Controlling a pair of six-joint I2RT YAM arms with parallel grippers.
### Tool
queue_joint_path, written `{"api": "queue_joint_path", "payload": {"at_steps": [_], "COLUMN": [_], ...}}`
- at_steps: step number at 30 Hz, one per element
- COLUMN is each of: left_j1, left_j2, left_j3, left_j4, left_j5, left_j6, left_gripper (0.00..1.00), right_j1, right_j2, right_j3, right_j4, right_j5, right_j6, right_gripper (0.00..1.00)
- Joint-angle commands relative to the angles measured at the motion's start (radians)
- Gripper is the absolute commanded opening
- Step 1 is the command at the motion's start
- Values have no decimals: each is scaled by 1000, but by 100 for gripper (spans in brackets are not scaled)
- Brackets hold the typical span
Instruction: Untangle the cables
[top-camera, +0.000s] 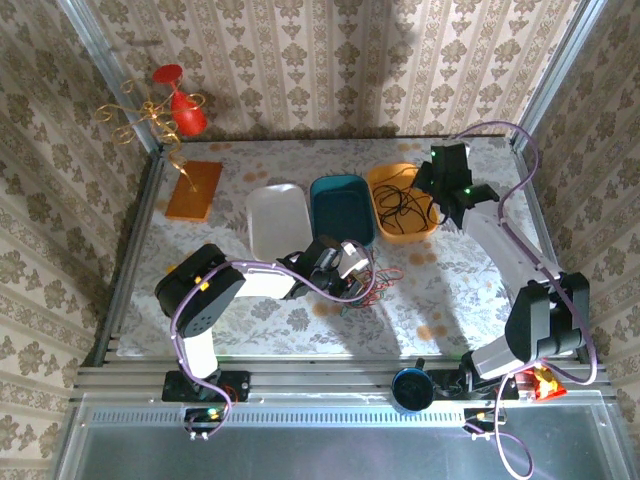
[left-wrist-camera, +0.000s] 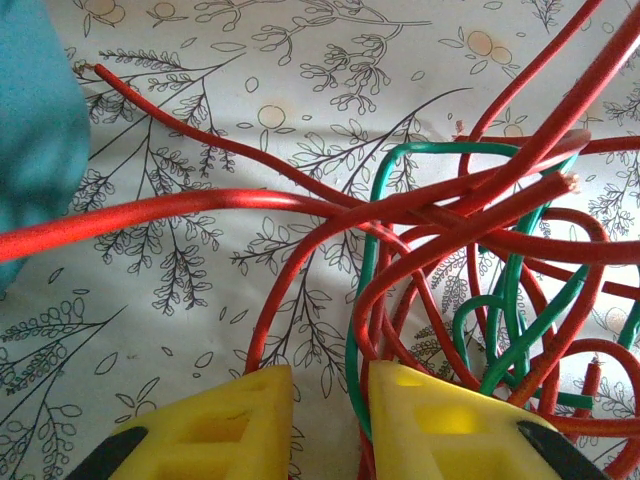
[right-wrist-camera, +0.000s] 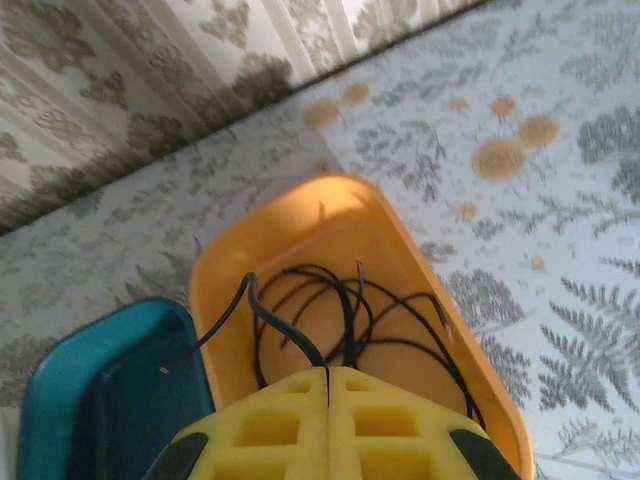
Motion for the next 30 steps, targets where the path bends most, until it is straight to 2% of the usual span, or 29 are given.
{"api": "queue_joint_path", "payload": {"at_steps": [1,13,16,23,25,28,30], "left_j1": [-6,-7,-8,-7,-7,-9,-9], "left_j2": [29,27,27,34,33,31,33], "left_j3": [-21,-23,-23,-12,-12,-14,-13], "left_j4": [-134,-133,-134,-141,-141,-141,-140], "left_j5": [-18,-28,-28,-25,-25,-28,-28], "left_j6": [37,31,30,33,33,30,30], "left_gripper": [27,26,26,26,26,26,26], "right_j1": [-4,-8,-8,-9,-5,-4,-3], "right_j2": [24,141,182,279,274,223,184], "right_j3": [-35,-95,-77,-24,-29,-54,-63], "right_j4": [-36,-22,-26,-31,-25,3,5], "right_j5": [53,200,170,9,3,13,34], "right_j6": [73,135,123,95,97,79,63], "right_gripper": [0,0,0,5,6,13,22]}}
